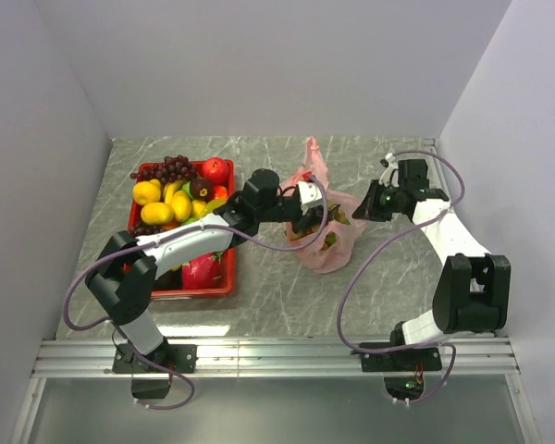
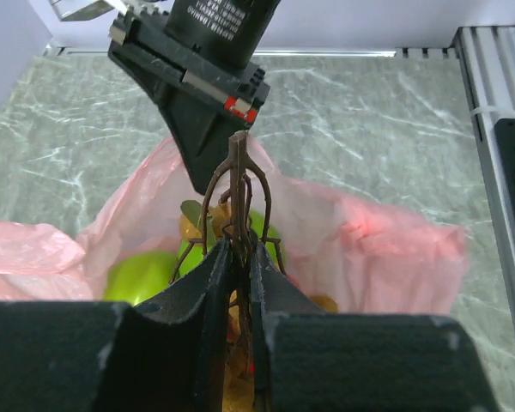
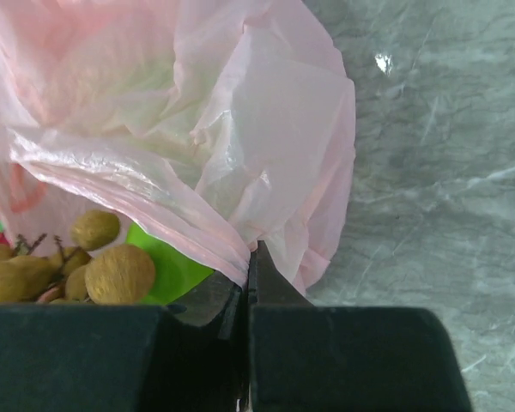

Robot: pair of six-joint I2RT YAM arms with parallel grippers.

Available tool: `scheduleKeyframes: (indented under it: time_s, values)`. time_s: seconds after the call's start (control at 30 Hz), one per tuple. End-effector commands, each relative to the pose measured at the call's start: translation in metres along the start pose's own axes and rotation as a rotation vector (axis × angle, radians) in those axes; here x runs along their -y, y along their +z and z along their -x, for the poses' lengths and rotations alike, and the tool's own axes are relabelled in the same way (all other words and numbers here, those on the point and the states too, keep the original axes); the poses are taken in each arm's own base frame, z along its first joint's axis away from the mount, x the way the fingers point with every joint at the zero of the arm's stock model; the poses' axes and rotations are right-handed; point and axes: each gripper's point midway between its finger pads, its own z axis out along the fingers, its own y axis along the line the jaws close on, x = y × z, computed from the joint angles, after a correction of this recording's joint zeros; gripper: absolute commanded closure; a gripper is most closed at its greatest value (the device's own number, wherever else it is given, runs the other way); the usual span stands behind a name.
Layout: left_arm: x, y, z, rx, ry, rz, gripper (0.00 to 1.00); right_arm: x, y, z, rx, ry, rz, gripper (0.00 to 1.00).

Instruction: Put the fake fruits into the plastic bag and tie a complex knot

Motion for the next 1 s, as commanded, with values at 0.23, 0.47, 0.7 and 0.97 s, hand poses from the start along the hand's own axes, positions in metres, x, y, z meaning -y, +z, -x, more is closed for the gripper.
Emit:
scheduleKeyframes:
  time_s: [0.23,0.47,0.7,0.97]
  values:
    - [-0.052,0.018,0.018,-0.086,-0.051,0.160,0.99,-0.034,-0.020,0.019,0.049,-0.131,0.144,1.00]
    - [-0.061,0.033,-0.002,-0.123,-0.113,0.173,0.98,-0.041,-0.027,0.046,0.100,-0.186,0.137,1.00]
    - [-0.035,0.011,-0.043,-0.256,0.030,0.109,0.99,-0.044,-0.038,0.076,0.149,-0.181,0.144,1.00]
    - [-0.047,0.009,-0.019,-0.218,0.021,0.136,0.44,-0.032,-0.026,0.060,0.103,-0.204,0.129,1.00]
